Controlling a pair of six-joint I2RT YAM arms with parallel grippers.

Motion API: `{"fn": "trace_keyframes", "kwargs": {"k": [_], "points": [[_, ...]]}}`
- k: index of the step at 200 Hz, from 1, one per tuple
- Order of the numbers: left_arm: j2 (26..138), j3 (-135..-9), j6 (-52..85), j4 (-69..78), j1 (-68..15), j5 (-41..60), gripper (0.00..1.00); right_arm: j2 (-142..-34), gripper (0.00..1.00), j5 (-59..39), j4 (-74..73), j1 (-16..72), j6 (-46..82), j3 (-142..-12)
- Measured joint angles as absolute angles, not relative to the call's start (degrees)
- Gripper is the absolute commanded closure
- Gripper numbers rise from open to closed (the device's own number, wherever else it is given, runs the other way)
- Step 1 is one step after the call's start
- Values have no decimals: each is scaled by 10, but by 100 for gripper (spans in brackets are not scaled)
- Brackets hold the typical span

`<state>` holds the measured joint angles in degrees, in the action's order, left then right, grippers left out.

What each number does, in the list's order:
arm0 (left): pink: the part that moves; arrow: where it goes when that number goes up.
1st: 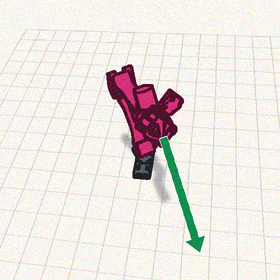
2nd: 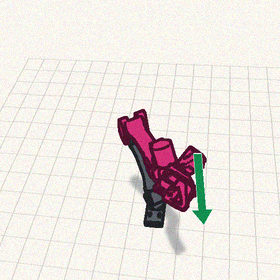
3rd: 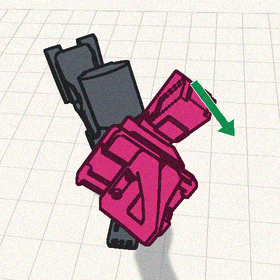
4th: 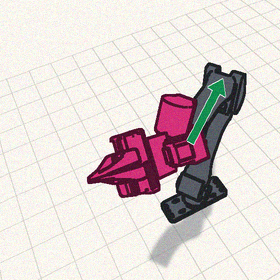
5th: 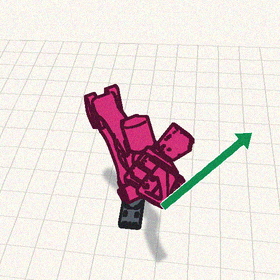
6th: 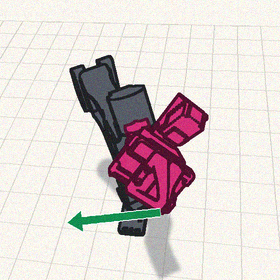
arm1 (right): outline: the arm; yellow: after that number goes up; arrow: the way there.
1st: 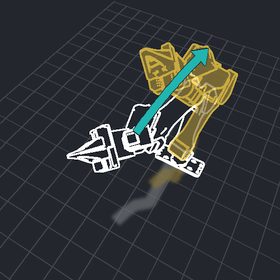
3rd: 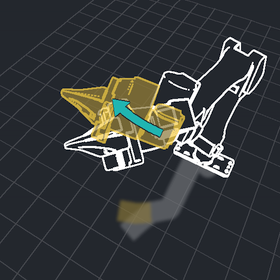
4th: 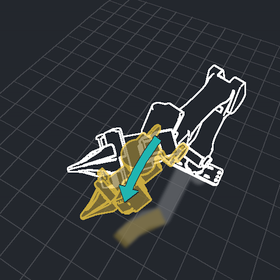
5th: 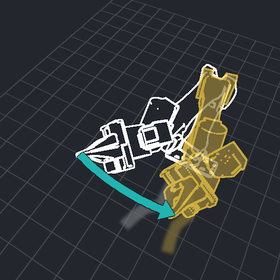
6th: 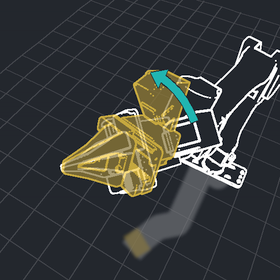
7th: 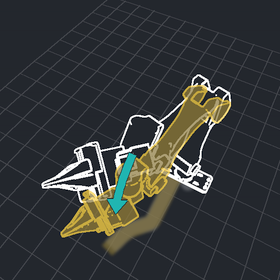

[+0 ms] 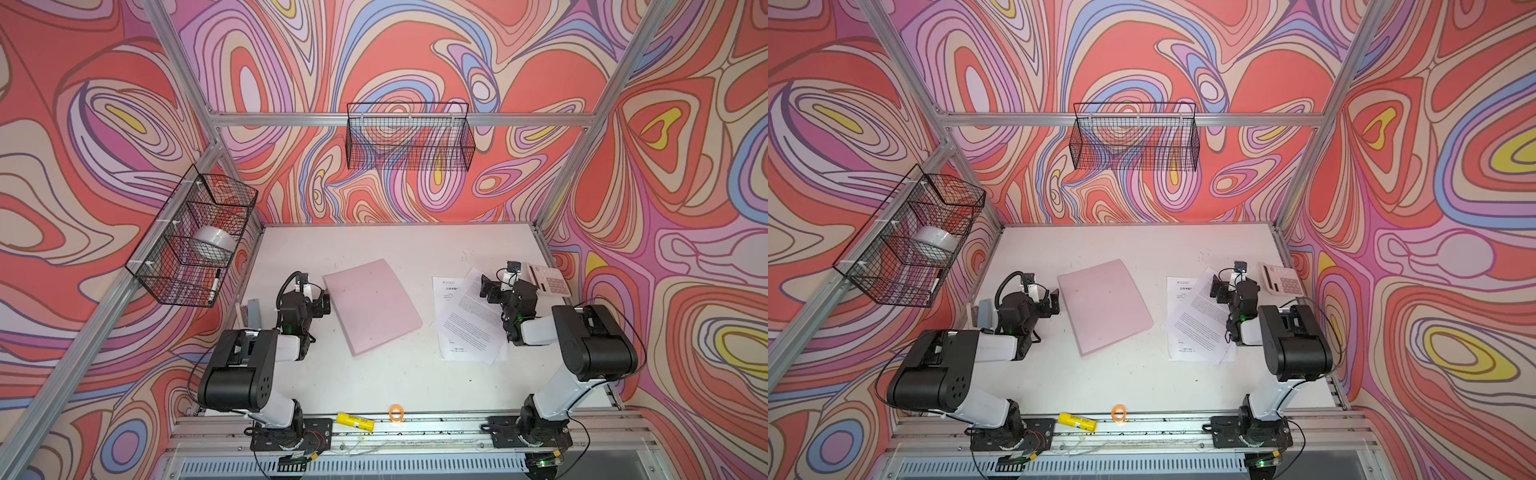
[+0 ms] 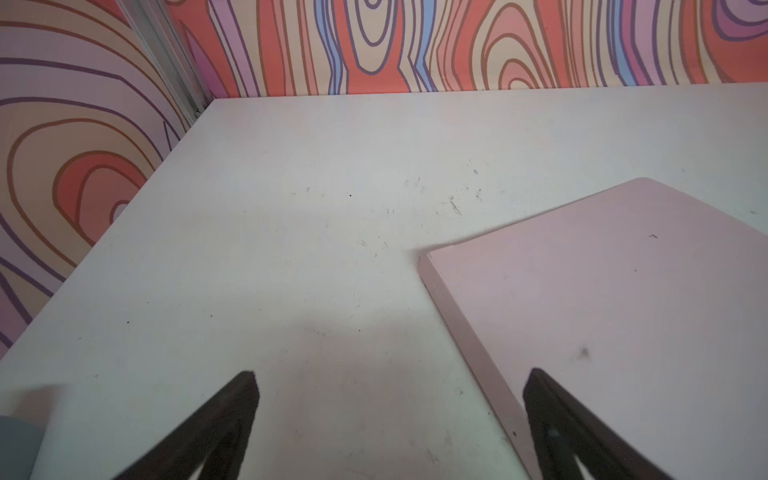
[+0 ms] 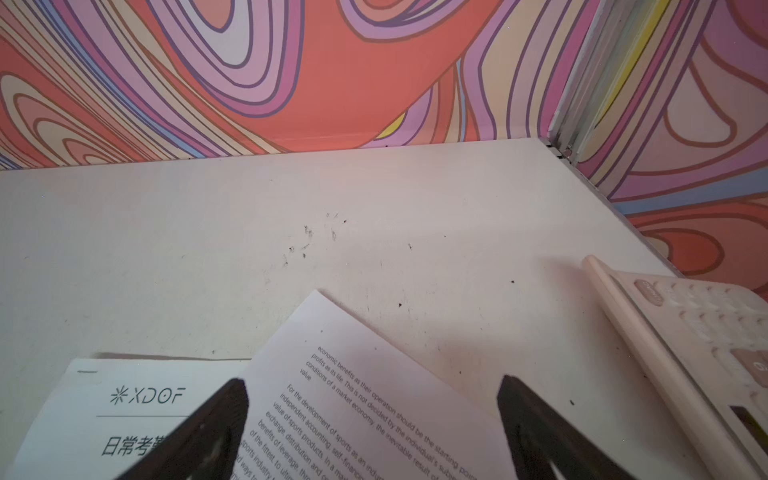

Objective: Put the files into the folder

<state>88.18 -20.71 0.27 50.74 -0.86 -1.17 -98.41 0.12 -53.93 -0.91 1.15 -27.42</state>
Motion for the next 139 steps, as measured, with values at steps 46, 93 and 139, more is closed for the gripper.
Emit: {"fn": "trace_keyframes", "kwargs": {"k": [46, 93, 139], "points": [[882, -208, 3, 507, -9, -22, 0, -984, 1, 1, -539, -9, 11, -274], [882, -208, 3, 507, -9, -25, 0, -984, 2, 1, -539, -9, 11, -274], [882, -208, 3, 506, -8, -26, 0, -984, 1, 1, -539, -9, 11, -274]]}}
